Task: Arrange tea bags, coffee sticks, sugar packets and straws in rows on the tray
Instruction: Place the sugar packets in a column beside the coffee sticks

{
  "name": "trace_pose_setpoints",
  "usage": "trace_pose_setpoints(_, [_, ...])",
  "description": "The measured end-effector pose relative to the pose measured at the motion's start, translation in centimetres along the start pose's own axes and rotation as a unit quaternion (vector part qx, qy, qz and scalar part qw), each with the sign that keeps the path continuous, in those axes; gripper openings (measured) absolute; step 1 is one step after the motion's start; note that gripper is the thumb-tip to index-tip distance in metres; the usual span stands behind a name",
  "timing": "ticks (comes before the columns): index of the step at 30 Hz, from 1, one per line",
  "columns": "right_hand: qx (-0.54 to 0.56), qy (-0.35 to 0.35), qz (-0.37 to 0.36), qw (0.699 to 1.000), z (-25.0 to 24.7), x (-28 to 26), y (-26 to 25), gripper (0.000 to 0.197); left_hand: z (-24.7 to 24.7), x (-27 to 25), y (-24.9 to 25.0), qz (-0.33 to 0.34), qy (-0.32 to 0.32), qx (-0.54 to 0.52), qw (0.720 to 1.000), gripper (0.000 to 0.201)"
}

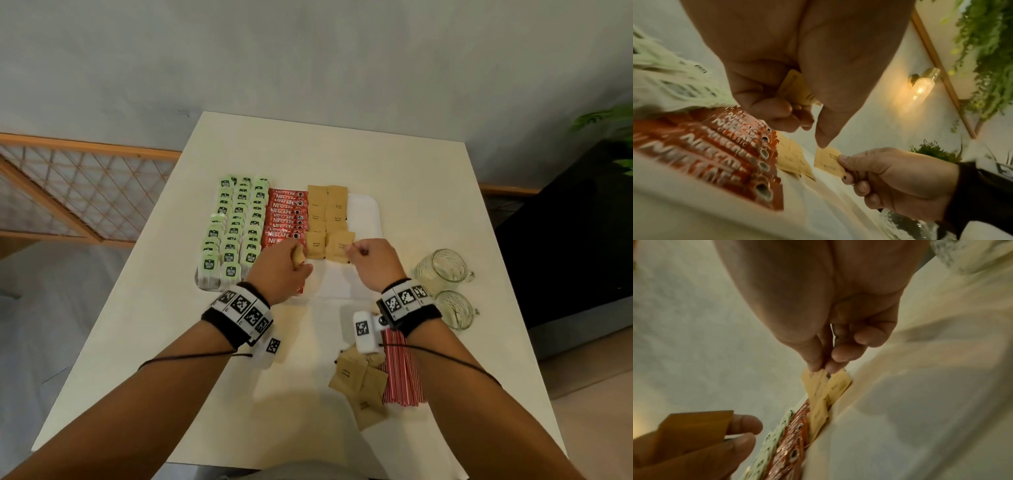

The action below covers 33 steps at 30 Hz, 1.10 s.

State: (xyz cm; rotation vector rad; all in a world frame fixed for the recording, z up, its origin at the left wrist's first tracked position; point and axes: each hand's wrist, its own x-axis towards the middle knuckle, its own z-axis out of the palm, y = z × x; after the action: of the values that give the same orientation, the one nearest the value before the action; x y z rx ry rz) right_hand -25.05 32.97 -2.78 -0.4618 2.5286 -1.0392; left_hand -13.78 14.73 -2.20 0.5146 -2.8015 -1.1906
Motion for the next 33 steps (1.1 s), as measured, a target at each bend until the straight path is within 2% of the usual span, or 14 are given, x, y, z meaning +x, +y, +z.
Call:
trace_pose_setpoints(4, [-0.032, -0.023, 0.035, 0.999, 0.4, 2.1, 0.3, 0.051, 0.0, 3.0, 0.6, 0.025, -0.027, 0.119, 0.992, 0.027])
trace_pose_setpoints(8, [-0.05, -0.026, 0.058, 0.997, 1.2, 3.3, 0.5, 0.054, 0.1, 5.5, 1.3, 0.013, -0.074, 0.178, 0.981, 0.053])
trace_pose_setpoints(10, [-0.056, -0.024, 0.067, 0.996, 1.4, 3.7, 0.6, 0.053, 0.2, 6.4, 1.5, 0.013, -0.102, 0.204, 0.974, 0.058])
trace_pose_setpoints(12, [-0.067, -0.021, 0.074, 0.995, 1.5, 4.0, 0.7, 0.053, 0.1, 6.8, 1.7, 0.016, -0.118, 0.228, 0.966, 0.059])
trace_pose_setpoints(18, [-0.096, -0.02, 0.084, 0.992, 1.3, 4.4, 0.2, 0.049, 0.2, 7.5, 2.2, 0.025, -0.128, 0.264, 0.956, 0.037])
trace_pose_setpoints(26, [-0.102, -0.016, 0.1, 0.99, 1.1, 4.3, -0.2, 0.046, 0.6, 7.9, 1.5, 0.026, -0.121, 0.251, 0.96, 0.048])
trace_pose_setpoints(29, [-0.09, -0.014, 0.09, 0.992, 0.7, 4.1, -0.6, 0.029, 0.5, 7.9, 1.4, 0.027, -0.122, 0.245, 0.961, 0.042])
trace_pose_setpoints(33, [-0.083, -0.018, 0.08, 0.993, 0.5, 3.7, -0.5, 0.052, 0.2, 7.8, 1.4, 0.029, -0.125, 0.214, 0.968, 0.05])
